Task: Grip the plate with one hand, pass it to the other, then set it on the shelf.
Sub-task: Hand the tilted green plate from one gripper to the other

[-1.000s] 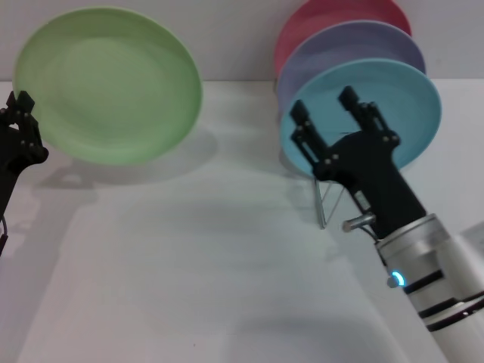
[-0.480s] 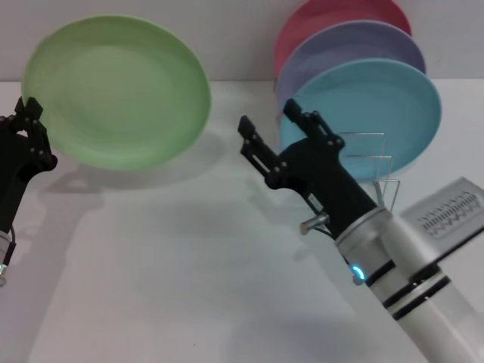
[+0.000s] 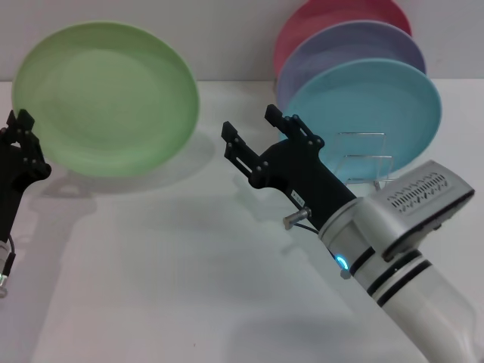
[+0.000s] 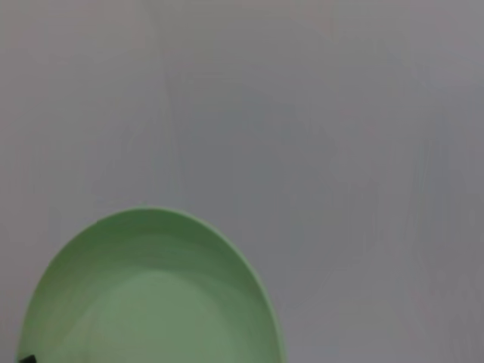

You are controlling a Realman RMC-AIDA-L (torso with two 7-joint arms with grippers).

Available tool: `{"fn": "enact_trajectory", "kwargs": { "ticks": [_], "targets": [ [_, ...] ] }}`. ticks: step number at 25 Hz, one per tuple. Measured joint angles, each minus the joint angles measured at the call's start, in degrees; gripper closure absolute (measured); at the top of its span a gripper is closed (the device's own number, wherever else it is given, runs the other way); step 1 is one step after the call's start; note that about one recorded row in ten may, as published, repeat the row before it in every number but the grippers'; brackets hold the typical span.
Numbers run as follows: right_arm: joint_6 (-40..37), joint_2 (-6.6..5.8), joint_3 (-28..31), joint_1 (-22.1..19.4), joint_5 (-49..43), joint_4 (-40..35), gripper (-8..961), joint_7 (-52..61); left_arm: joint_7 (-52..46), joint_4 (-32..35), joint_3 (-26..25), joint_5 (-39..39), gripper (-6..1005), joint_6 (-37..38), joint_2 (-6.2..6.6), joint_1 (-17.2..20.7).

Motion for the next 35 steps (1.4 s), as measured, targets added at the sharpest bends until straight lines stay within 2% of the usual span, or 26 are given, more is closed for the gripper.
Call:
{"fn": "enact_trajectory", "kwargs": {
  "ticks": [3, 4, 9, 25, 28, 31, 35],
  "targets": [
    [1.5, -0.17, 0.7, 0.7, 0.0, -0.1, 207, 0.0, 1.8, -0.5, 3.3, -3.6, 964, 0.0, 0.00, 0.0],
    [2.1, -0.29, 1.1, 1.1, 0.0, -0.3, 207, 0.0, 3.5, -1.0, 6.0, -6.5, 964, 0.0, -0.01, -0.2],
    [2.5, -0.49, 1.4, 1.5, 0.0, -0.4, 207, 0.3, 6.1, -1.4, 10.3, -11.3, 964, -0.1, -0.01, -0.9],
    [2.6, -0.52, 1.3, 1.9, 0.0, -2.3, 208, 1.4, 9.9, -3.1, 11.8, -12.0, 964, -0.6, -0.01, -0.7],
    [2.6, -0.52, 1.3, 2.0, 0.0, -2.5, 208, 1.4, 13.0, -4.9, 13.8, -15.1, 964, -1.1, -0.01, -0.5],
    [2.6, -0.52, 1.3, 2.5, 0.0, -3.1, 207, 1.4, 16.6, -6.1, 18.2, -21.1, 964, -1.0, 0.00, -0.8],
    [2.6, -0.52, 1.3, 2.8, -0.1, -3.6, 207, 1.4, 18.4, -7.0, 19.7, -22.7, 964, -0.8, -0.01, -0.6]
  ]
}}
